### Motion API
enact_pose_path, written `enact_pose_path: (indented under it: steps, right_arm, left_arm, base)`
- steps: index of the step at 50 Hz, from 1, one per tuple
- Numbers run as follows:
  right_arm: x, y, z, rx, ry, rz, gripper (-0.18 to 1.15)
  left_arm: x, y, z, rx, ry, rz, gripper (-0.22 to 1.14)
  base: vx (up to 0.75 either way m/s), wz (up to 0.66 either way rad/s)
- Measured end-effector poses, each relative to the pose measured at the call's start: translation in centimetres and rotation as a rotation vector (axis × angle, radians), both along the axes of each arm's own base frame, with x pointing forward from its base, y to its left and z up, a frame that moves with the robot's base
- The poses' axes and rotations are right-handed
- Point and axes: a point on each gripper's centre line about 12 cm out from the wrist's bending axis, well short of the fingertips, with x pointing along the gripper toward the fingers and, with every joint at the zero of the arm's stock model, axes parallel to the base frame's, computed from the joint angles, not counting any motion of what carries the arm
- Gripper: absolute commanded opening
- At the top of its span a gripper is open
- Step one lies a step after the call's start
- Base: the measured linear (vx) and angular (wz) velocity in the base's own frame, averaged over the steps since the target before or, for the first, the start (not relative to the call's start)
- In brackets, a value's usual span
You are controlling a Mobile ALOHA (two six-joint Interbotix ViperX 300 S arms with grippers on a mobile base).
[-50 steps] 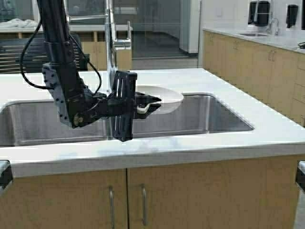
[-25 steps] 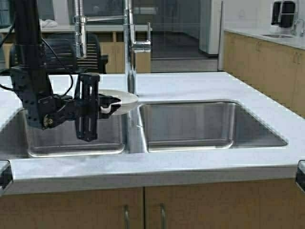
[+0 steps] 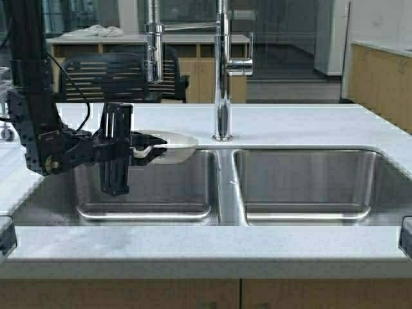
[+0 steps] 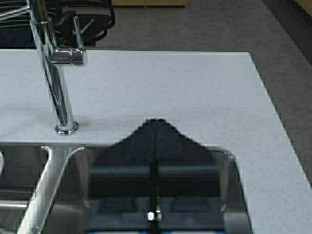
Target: Wash the pan
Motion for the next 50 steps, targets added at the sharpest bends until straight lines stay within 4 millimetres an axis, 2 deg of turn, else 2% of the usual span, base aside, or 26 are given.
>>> enact_pose_path:
  steps: [15,33,44,47,50]
  right_arm:
    - [0.0,0.0,-0.2,0.001,0.011,0.000,0.06]
    - [1.6,0.1,-0.7,-0.005,0.067,0.000,0.06]
    - [5.2,0.5,0.3,-0.006,0.092,0.010,0.10]
    - [6.6,0.9,0.5,0.001,0.097,0.023,0.18]
    - [8.1,1.7,0.6,0.010,0.107,0.047,0.37]
  left_arm:
    - [-2.4,-0.9,1.9,-0.023,-0.018,-0.130,0.02]
    - [-5.6,-0.3,2.2,-0.052,0.022,-0.164,0.02]
    - [-7.4,-0.2,2.3,-0.059,0.033,-0.195,0.02]
    - [-7.7,-0.1,2.3,-0.057,0.033,-0.194,0.02]
    - [-7.9,0.1,2.4,-0.055,0.029,-0.189,0.02]
  base:
    - [0.11,0.15]
    - [0.10,0.03]
    - [0.08,-0.01]
    - [0.05,-0.01]
    - [0.03,-0.01]
